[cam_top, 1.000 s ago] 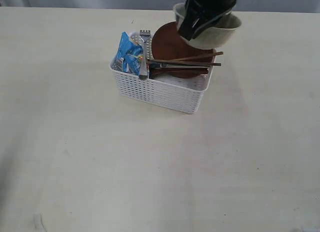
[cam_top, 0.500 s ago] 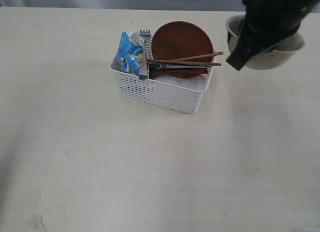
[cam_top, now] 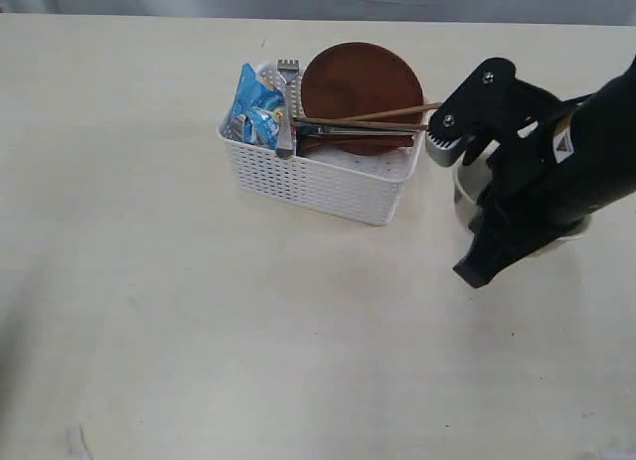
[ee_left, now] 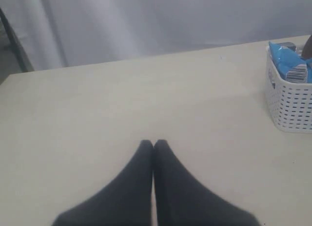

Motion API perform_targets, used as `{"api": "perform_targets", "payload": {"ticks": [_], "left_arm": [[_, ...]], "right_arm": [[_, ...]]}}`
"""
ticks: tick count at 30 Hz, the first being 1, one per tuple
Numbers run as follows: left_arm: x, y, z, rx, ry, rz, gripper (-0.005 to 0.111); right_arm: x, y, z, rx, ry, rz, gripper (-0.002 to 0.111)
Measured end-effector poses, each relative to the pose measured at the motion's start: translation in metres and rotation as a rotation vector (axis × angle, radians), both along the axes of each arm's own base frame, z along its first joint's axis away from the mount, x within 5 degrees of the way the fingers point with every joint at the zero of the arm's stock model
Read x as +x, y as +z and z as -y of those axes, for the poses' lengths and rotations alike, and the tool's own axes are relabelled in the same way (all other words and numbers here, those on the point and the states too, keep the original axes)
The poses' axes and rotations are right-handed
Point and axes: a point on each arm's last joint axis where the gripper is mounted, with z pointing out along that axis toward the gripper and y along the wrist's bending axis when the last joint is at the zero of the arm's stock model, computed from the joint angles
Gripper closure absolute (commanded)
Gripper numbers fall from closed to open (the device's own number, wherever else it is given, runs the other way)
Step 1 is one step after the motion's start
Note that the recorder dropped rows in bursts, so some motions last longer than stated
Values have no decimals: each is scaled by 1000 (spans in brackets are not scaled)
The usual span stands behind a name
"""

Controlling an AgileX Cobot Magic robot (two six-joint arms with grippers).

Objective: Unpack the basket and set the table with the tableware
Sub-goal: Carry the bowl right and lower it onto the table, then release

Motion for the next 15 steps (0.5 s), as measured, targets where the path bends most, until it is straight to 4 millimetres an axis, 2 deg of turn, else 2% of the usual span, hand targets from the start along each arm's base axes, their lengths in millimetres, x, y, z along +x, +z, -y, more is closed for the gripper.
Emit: {"api": "perform_targets", "payload": {"ticks": [5,15], "left_arm": [[0,0,0,0,0,0,107],[0,0,0,0,0,0,107]], "right_arm": [[-7,-15,-6,19,52,36,109],[-7,-54,-29,-68,166,-50,109]]}}
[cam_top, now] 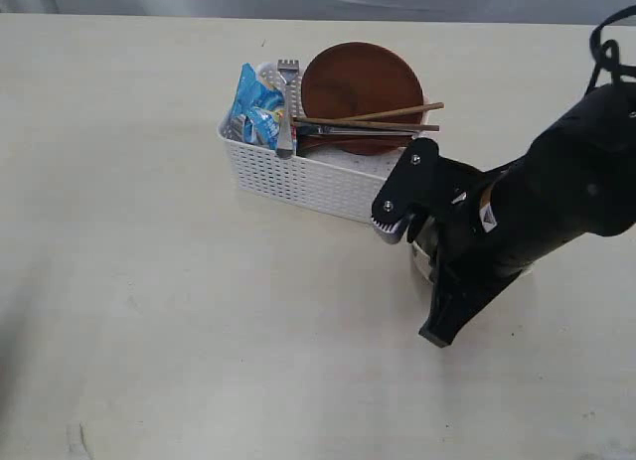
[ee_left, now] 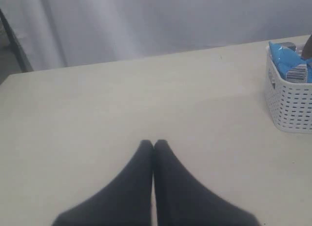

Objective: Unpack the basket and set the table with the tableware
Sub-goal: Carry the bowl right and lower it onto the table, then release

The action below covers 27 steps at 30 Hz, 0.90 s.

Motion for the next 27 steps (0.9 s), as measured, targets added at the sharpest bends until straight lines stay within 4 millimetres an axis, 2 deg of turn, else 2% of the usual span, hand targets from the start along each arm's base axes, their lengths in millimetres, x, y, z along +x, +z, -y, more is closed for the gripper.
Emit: {"api": "perform_targets", "payload": {"ticks": [5,11,18,20,27], "left_arm": [[0,0,0,0,0,0,107],[0,0,0,0,0,0,107],[0,0,0,0,0,0,107],[0,0,0,0,0,0,107],[0,0,0,0,0,0,107]], "right_arm": [[5,-7,-4,8,19,24,109],[0,-8,-12,-5,90,33,109],[-6,-9,-6,-81,79,-33,109],[-12,-15,-1,-102,77,-57,109],[-22,-17,-1,-76,61,-53,108]]}}
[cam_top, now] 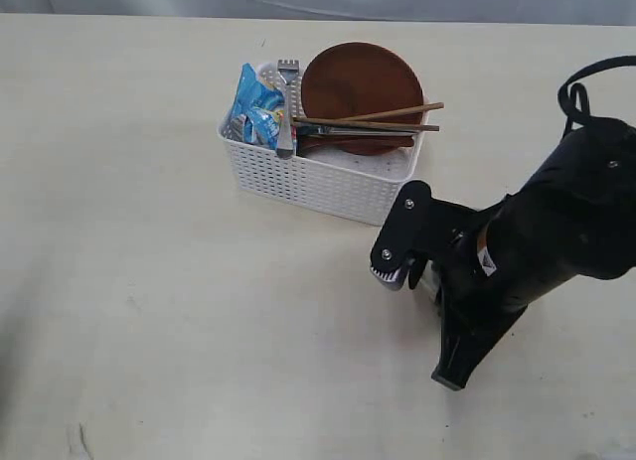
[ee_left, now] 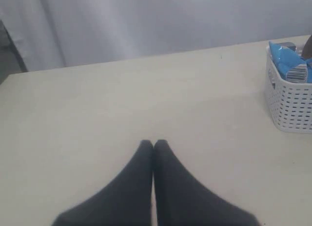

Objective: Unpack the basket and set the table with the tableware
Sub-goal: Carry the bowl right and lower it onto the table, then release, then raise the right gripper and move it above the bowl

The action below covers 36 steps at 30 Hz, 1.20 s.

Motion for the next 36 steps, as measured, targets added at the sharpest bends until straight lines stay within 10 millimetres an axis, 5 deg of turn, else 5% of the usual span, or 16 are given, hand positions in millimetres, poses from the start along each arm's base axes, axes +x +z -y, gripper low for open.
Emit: {"api": "perform_targets", "payload": {"ticks": [5,12,20,27,31,34,36], "left_arm": [[0,0,0,0,0,0,107],[0,0,0,0,0,0,107],[0,0,0,0,0,0,107],[0,0,0,0,0,0,107],[0,0,0,0,0,0,107],[0,0,0,0,0,0,107],[0,0,0,0,0,0,107]], "right_arm": [[-2,2,1,2,-16,-10,103],[-8,0,4,-15,-53,-64,56],[-7,8,0,-21,-77,-95,55],[7,58,-16,82,-107,-34,63],[17,83,-26,194,-262,6,92],[34,86,-30,207,-393,-9,109],[50,79,-30,174,-457,-35,109]]}}
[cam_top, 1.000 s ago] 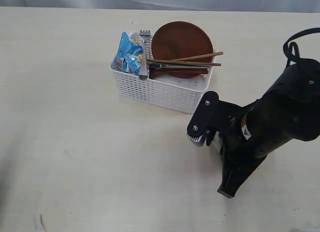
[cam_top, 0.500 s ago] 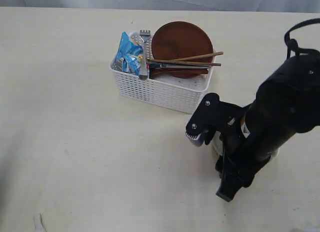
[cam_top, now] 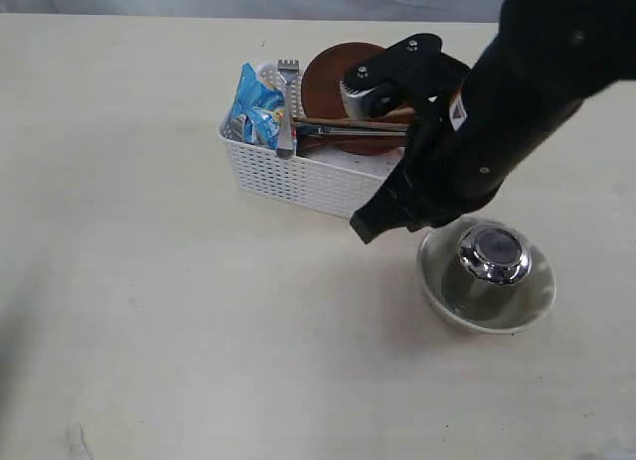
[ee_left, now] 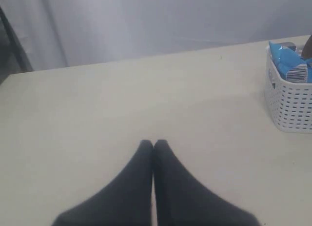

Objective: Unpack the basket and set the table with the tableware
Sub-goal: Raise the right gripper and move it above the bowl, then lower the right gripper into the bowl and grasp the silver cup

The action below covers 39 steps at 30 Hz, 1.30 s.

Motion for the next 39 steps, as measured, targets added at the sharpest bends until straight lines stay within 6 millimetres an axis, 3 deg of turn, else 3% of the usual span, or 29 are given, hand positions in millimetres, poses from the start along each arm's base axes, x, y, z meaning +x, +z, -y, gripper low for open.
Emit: {"api": "perform_targets", "payload": {"ticks": [7,14,15,17,18,20,23,28,33,39], "left_arm": [[0,0,0,0,0,0,107],[0,0,0,0,0,0,107],[0,0,0,0,0,0,107],[0,0,0,0,0,0,107],[0,0,0,0,0,0,107],[0,0,0,0,0,0,107],[0,0,0,0,0,0,107],[0,0,0,0,0,0,107],[0,0,0,0,0,0,107],[0,0,0,0,0,0,107]], "right_arm": [[47,-28,3,-72,-112,-92,108],[85,-55,-20,-12,-119,-18,108],[88,-55,-22,-7,-119,-12,103],[96,-49,-26,6,-115,8,83],[96,-44,-26,8,-104,16,65],[91,-27,-23,4,-88,19,47],[76,4,-2,-22,-109,-13,49],[39,25,41,-26,-179,-39,44],[3,23,65,-37,-199,-42,29],[-20,-4,76,-77,-204,-123,27]]}}
